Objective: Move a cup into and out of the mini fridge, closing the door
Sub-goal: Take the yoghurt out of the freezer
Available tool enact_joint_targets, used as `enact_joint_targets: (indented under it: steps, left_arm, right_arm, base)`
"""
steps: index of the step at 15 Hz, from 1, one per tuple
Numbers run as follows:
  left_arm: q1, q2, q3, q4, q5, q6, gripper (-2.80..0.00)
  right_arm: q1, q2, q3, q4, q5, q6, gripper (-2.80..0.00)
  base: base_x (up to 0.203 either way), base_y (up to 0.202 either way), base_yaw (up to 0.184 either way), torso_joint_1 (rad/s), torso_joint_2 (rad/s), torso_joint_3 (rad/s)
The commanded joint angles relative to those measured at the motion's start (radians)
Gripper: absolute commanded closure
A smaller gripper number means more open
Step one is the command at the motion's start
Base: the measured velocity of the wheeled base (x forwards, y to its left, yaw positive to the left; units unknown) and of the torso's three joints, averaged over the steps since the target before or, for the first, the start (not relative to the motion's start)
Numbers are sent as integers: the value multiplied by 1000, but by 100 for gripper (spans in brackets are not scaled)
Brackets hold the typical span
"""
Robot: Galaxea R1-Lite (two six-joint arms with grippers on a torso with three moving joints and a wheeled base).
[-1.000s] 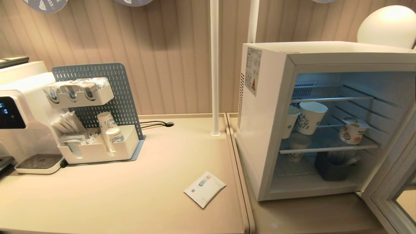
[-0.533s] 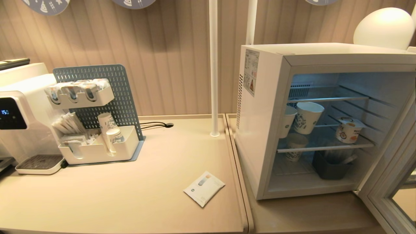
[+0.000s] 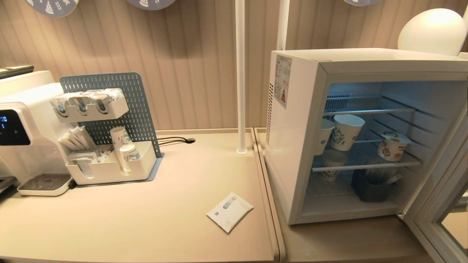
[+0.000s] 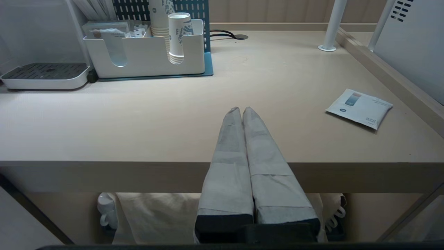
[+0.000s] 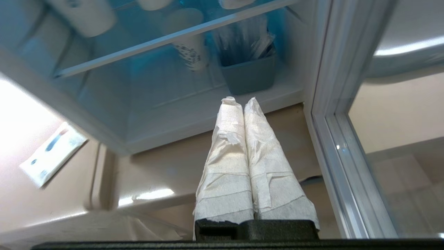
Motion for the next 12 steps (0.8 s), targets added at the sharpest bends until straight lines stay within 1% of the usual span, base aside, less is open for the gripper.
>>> enact_joint_targets:
  steps: [1,4,7,8,12]
  left_arm:
    - [-1,0,2,0,0,-1,0]
    - [0,0,2,0,0,-1,0]
    - [-1,0,2,0,0,-2,0]
    - [0,0,2,0,0,-4,0]
    - [0,0,2,0,1,-4,0]
  right_arm:
    - [-3,307,-35,-89,-24,9,0]
    - [-7,532,-94,-261,-82,15,0]
    - [-9,682,-167,-395,-104,6,0]
    - [-9,707,-184,-441,-114,2,-280]
    - [-9,750,-219,-540,-121,-28,-280]
  base:
    - [0,0,0,0,0,0]
    - [0,0,0,0,0,0]
    - [0,0,0,0,0,0]
    - [0,0,0,0,0,0]
    - [0,0,0,0,0,0]
